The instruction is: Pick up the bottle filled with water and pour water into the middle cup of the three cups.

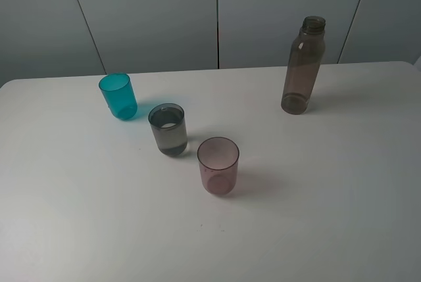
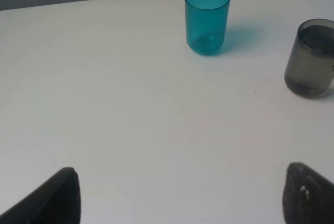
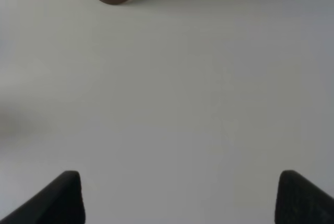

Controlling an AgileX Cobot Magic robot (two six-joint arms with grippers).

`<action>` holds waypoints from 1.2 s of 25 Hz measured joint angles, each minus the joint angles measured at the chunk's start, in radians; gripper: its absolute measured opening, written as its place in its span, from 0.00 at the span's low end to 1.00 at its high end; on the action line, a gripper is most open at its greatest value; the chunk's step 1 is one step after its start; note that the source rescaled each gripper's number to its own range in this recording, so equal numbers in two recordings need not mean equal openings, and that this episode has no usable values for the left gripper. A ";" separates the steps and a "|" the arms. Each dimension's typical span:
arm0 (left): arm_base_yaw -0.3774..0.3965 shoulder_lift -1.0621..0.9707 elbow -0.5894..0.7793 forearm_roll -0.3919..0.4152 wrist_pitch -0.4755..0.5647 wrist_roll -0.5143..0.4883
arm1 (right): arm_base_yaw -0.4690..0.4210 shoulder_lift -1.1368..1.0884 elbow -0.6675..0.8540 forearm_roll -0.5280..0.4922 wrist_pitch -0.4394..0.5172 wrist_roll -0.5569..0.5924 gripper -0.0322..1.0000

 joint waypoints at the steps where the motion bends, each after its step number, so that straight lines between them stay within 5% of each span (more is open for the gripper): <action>1: 0.000 0.000 0.000 0.000 0.000 -0.002 | -0.028 -0.023 0.000 0.020 0.018 -0.016 0.41; 11: 0.000 0.000 0.000 0.000 0.000 -0.004 | -0.220 -0.275 0.130 0.157 0.010 -0.155 0.41; 30: 0.000 0.000 0.000 0.000 0.000 -0.004 | -0.232 -0.541 0.177 0.175 -0.018 -0.175 0.41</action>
